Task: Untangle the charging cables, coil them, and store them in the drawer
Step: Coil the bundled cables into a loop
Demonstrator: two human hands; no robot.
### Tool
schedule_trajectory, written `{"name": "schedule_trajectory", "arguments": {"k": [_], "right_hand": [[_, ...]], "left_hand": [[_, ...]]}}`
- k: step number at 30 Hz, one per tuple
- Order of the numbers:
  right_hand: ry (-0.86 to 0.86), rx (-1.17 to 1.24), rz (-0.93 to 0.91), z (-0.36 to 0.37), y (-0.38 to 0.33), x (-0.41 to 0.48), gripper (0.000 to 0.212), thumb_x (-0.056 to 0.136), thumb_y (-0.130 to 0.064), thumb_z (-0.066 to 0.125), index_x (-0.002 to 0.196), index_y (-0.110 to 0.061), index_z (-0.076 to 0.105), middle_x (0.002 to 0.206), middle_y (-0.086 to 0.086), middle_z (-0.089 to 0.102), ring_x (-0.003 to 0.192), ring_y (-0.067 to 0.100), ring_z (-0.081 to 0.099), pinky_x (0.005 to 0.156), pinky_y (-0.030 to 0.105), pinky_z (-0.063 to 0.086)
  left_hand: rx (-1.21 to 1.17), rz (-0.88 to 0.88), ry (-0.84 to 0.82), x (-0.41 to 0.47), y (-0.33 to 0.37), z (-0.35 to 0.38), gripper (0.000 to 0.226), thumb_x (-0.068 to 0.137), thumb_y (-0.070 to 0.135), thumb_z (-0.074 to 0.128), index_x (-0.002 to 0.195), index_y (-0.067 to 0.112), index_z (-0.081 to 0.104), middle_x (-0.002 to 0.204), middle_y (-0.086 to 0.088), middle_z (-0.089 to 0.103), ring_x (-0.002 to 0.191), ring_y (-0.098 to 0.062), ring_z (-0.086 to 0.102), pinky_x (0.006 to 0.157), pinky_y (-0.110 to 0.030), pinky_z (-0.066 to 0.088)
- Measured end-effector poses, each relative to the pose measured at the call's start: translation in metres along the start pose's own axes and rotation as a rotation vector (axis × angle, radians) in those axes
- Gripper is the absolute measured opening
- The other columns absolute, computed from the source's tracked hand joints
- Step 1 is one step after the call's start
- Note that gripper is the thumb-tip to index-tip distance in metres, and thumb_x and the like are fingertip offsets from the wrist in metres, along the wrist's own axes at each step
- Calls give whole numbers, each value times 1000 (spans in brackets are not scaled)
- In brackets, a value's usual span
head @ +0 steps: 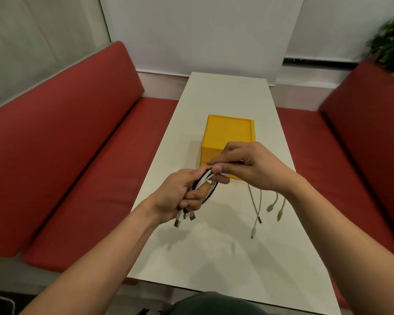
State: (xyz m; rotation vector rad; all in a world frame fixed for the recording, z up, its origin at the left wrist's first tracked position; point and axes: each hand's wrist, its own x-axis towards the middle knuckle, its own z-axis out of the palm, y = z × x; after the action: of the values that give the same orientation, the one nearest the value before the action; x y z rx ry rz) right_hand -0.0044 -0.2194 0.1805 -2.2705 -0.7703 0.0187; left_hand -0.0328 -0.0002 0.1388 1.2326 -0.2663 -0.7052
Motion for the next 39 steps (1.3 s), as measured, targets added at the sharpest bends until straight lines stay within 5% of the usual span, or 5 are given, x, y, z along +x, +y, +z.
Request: {"name": "schedule_trajectory", "arguments": {"k": [5,13,27,31,39], "right_hand": [[-11,338,101,20,-4,-3,27,108,-22,51,124,-20,72,100,-11,76,100,-8,64,85,6,43],[234,666,236,67,-6,-5,31,108,-27,50,138,-25,59,97,-5,65,83,6,57,61,35,43],[303,881,350,62,-18,10,26,109,-39,44,109,-27,68,72,-4,47,65,10,53,49,25,23],[271,1329,299,55,-20,6,40,101,-41,49,130,-21,67,74,-2,47,60,10,48,42,20,20],[393,735,272,56,-21,14,31,111,-28,43,131,-18,64,69,-3,48,60,9,57,51,10,39]], "left_hand": [[23,67,49,4,3,-5,42,104,45,43,93,12,66,51,9,23,37,-5,17,47,-26,15],[-251,116,120,14,12,-7,35,102,38,45,79,13,56,48,9,22,38,-7,20,46,-23,26],[-189,251,279,28,20,1,31,110,26,41,92,6,56,54,6,29,45,-8,28,51,-23,44],[-254,248,243,27,24,0,29,107,27,44,92,6,56,55,5,26,45,-8,28,50,-24,41],[-272,209,241,30,22,-9,31,106,29,44,89,8,60,59,4,25,53,-14,27,71,-35,42]]}}
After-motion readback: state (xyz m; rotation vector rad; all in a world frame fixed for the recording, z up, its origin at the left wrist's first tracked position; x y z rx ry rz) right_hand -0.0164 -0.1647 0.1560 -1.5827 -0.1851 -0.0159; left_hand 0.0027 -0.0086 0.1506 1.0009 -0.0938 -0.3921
